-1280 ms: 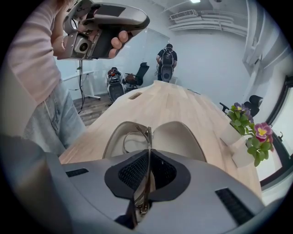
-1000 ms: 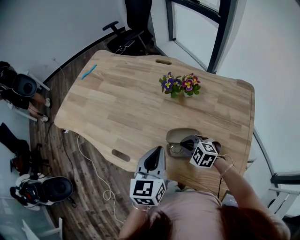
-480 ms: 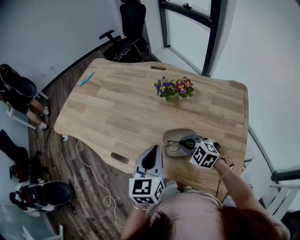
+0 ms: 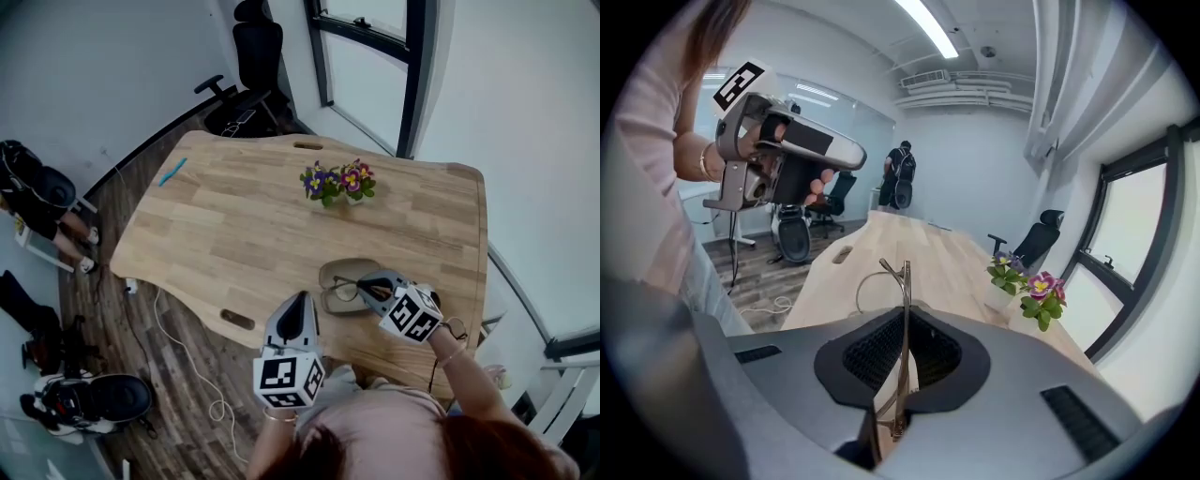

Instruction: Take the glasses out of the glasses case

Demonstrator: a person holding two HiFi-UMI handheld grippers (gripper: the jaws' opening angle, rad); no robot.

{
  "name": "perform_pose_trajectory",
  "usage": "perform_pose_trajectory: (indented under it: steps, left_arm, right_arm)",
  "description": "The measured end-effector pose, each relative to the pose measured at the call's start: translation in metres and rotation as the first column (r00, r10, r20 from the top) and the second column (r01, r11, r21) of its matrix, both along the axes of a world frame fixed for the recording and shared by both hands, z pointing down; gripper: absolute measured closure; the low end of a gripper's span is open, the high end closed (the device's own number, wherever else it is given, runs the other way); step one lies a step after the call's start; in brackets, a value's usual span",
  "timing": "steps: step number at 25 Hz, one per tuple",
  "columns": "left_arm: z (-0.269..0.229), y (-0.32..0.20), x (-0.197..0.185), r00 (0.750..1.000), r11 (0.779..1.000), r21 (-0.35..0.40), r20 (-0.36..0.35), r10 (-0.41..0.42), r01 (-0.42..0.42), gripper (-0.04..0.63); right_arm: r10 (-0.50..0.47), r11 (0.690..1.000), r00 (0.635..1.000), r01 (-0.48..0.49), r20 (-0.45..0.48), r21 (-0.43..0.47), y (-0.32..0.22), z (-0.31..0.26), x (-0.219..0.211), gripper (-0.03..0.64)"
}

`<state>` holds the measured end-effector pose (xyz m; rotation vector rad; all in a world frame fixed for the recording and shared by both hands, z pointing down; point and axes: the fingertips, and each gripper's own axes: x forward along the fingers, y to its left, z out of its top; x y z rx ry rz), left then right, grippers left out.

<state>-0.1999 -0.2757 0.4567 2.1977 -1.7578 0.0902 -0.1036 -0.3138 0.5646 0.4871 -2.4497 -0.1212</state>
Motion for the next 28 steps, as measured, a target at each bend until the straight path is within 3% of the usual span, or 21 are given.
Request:
perform_pose_trajectory:
  steps: [12, 19, 28]
  left_arm:
    - [-0.023, 0.015, 0.016, 1.000, 0.999, 0.038, 0.018, -0.017, 0.016, 0.595]
    - [-0.033, 0.029, 0.028, 0.999, 0.998, 0.052, 0.015, -0.038, 0.037, 0.595]
    - [-0.048, 0.044, 0.042, 0.998, 0.995, 0.088, 0.036, -0.048, 0.044, 0.595]
  right_arm:
    - [0.111, 0.993, 0.982, -0.114, 0.154, 0.012, 0.014, -0.047, 0.023, 0.604]
    - [0.182, 0.982, 0.942, -0.188, 0.281, -0.006, 0.024, -0.076, 0.044, 0.604]
    - [0.222, 0.970, 0.898, -0.243, 0.381, 0.007, 0.041, -0.107, 0.067, 0.604]
